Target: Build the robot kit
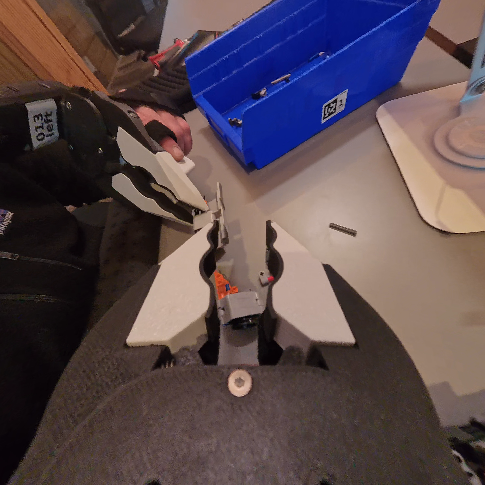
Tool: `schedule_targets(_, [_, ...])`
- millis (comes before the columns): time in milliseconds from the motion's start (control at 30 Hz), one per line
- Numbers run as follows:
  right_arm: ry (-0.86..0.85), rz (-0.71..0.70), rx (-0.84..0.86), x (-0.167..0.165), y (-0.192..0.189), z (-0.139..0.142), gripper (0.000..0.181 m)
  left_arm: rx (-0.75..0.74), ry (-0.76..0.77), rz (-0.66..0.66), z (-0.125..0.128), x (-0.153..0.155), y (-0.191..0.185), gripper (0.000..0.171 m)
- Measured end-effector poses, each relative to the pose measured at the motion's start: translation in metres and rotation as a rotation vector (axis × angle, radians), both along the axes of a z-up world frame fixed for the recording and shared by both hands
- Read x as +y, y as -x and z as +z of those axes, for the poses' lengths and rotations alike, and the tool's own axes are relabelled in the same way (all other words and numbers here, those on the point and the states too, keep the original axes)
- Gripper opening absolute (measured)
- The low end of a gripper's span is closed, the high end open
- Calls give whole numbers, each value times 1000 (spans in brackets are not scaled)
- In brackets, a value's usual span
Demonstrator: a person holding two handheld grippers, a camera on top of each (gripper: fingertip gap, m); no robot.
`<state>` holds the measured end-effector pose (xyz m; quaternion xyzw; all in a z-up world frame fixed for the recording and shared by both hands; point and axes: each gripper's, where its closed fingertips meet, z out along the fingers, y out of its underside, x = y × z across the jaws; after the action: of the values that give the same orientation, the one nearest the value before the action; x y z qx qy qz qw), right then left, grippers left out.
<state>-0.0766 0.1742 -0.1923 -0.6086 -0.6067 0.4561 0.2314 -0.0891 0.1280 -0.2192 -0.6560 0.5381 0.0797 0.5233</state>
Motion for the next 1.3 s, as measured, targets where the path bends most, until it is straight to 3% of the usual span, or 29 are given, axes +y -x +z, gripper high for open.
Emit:
schedule_targets(267, [-181, 14, -76, 2, -17, -7, 48, -3, 86, 46, -21, -1, 6, 11])
schedule_targets(533, [-297, 126, -238, -18, -49, -55, 54, -2, 176, 47, -41, -3, 4, 11])
schedule_targets(767, [-436, 186, -346, -22, -49, -90, 49, -8, 227, 61, -49, -3, 7, 11])
schedule_targets(867, [-434, 192, -353, -24, -47, -95, 39, -29, 252, 63, -50, -3, 7, 12])
schedule_targets(1300, [-489, 145, -318, -8, -50, -85, 38, -68, 280, 102, -52, 7, 9, 12])
